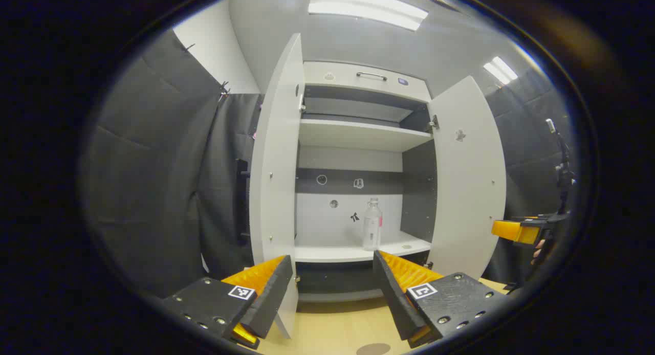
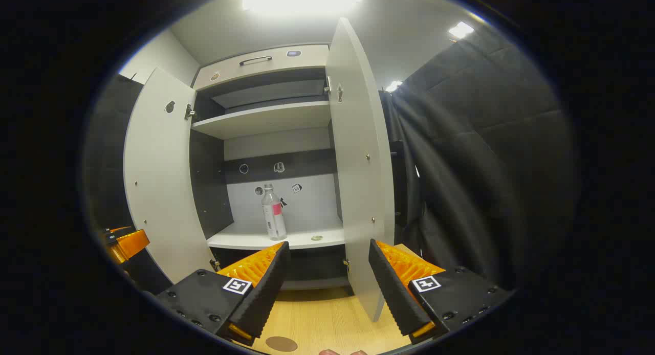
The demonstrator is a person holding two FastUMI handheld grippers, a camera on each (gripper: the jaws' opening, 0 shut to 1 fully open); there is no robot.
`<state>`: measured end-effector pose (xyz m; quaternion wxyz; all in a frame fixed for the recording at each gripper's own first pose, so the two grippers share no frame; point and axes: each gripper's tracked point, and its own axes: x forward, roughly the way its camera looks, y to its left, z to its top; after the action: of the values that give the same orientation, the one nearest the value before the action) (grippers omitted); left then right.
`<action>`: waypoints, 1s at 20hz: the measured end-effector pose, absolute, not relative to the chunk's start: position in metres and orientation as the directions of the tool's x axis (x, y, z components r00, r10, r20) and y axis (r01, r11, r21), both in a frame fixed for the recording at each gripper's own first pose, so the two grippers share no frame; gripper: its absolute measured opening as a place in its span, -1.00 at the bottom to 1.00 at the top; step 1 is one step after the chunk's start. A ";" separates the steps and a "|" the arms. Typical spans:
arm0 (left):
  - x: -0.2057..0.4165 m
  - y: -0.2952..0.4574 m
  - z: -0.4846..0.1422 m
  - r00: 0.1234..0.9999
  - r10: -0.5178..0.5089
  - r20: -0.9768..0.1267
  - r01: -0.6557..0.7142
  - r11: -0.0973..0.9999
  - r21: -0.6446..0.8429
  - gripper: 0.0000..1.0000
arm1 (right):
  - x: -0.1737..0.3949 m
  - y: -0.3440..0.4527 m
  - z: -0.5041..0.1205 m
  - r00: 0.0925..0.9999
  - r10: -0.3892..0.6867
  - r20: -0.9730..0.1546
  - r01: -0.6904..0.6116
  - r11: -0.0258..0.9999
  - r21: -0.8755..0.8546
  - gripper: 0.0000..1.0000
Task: Grasp the bottle in the cabinet with the left hand and place it on the coaster, then close the right door with the right hand and the left door with the left hand.
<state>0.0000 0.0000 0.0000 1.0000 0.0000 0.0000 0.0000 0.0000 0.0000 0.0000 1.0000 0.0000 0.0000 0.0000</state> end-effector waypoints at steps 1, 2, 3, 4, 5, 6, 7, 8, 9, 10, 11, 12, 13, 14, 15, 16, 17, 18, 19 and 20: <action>-0.001 0.000 -0.001 1.000 0.005 0.000 -0.005 1.000 0.004 0.94 | 0.001 0.000 0.002 1.000 0.000 0.004 0.000 1.000 -0.002 0.96; -0.001 0.000 0.000 1.000 0.010 -0.001 -0.010 1.000 0.005 0.94 | 0.002 0.000 0.002 1.000 -0.001 0.007 0.001 1.000 -0.004 0.96; -0.002 0.001 -0.001 1.000 0.017 -0.004 -0.017 1.000 0.005 0.84 | 0.003 0.001 0.003 1.000 -0.001 0.010 0.001 1.000 -0.005 0.96; -0.001 0.001 -0.002 1.000 0.024 -0.007 -0.023 1.000 0.004 0.94 | 0.004 0.001 0.003 1.000 -0.001 0.012 0.001 1.000 -0.005 0.95; -0.002 0.002 -0.003 0.999 0.031 -0.011 -0.031 1.000 0.003 0.84 | 0.006 0.001 0.003 1.000 -0.002 0.010 0.002 1.000 -0.004 0.95; -0.002 0.002 -0.002 0.999 0.036 -0.014 -0.036 0.999 0.003 0.84 | 0.006 0.000 0.002 1.000 -0.003 0.009 0.003 1.000 -0.002 0.95; -0.001 0.002 -0.002 0.999 0.039 -0.016 -0.039 0.999 0.004 0.84 | 0.007 -0.001 0.002 1.000 -0.008 0.010 0.008 1.000 0.002 0.95; -0.001 0.002 -0.003 0.999 0.038 -0.020 -0.038 0.999 0.007 0.84 | 0.006 -0.002 0.000 1.000 -0.014 0.009 0.014 1.000 0.006 0.95; -0.002 0.002 -0.005 0.999 0.035 -0.029 -0.035 0.999 0.010 0.94 | 0.006 -0.004 -0.001 1.000 -0.020 0.005 0.020 1.000 0.011 0.95; -0.003 0.002 -0.005 0.999 0.032 -0.035 -0.031 0.999 0.013 0.84 | 0.005 -0.005 -0.003 1.000 -0.025 0.002 0.025 1.000 0.015 0.95; -0.003 0.001 -0.005 0.999 0.026 -0.038 -0.026 1.000 0.014 0.84 | 0.004 -0.008 -0.003 0.999 -0.034 0.004 0.034 0.999 0.013 0.95; -0.003 0.000 -0.005 0.999 0.017 -0.040 -0.017 1.000 0.013 0.84 | 0.003 -0.013 -0.005 0.999 -0.047 0.003 0.047 0.999 0.007 0.95; -0.003 -0.001 -0.005 0.999 0.007 -0.042 -0.006 1.000 0.011 0.84 | 0.002 -0.017 -0.005 0.998 -0.058 -0.001 0.058 0.998 0.003 0.95; -0.002 -0.002 -0.005 0.999 -0.003 -0.043 0.003 1.000 0.009 0.84 | 0.002 -0.021 -0.006 0.998 -0.069 -0.004 0.069 0.998 0.003 0.95; -0.003 -0.003 -0.005 0.999 -0.013 -0.047 0.013 1.000 0.006 0.84 | 0.001 -0.026 -0.005 0.997 -0.080 -0.010 0.080 0.997 0.004 0.95; -0.003 -0.004 -0.005 0.999 -0.023 -0.049 0.023 1.000 0.001 0.84 | 0.000 -0.032 -0.004 0.996 -0.091 -0.014 0.091 0.996 0.003 0.95; -0.006 -0.005 -0.003 0.998 -0.038 -0.047 0.038 0.999 -0.007 0.84 | -0.001 -0.040 -0.001 0.994 -0.108 -0.006 0.108 0.994 -0.001 0.95; -0.006 -0.006 -0.001 0.998 -0.053 -0.046 0.053 0.999 -0.014 0.84 | -0.002 -0.050 0.002 0.991 -0.133 0.000 0.133 0.991 -0.008 0.95; -0.008 -0.006 -0.002 0.997 -0.064 -0.050 0.063 0.998 -0.014 0.84 | -0.002 -0.059 0.005 0.988 -0.154 0.003 0.154 0.988 -0.015 0.95; -0.010 -0.006 -0.001 0.996 -0.071 -0.053 0.071 0.997 -0.012 0.84 | -0.004 -0.066 0.006 0.985 -0.171 0.001 0.171 0.985 -0.018 0.95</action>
<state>-0.0096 -0.0064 -0.0010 0.9990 -0.0049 0.0267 -0.0355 -0.0040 -0.0664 0.0061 0.9963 -0.0091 0.0001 -0.0860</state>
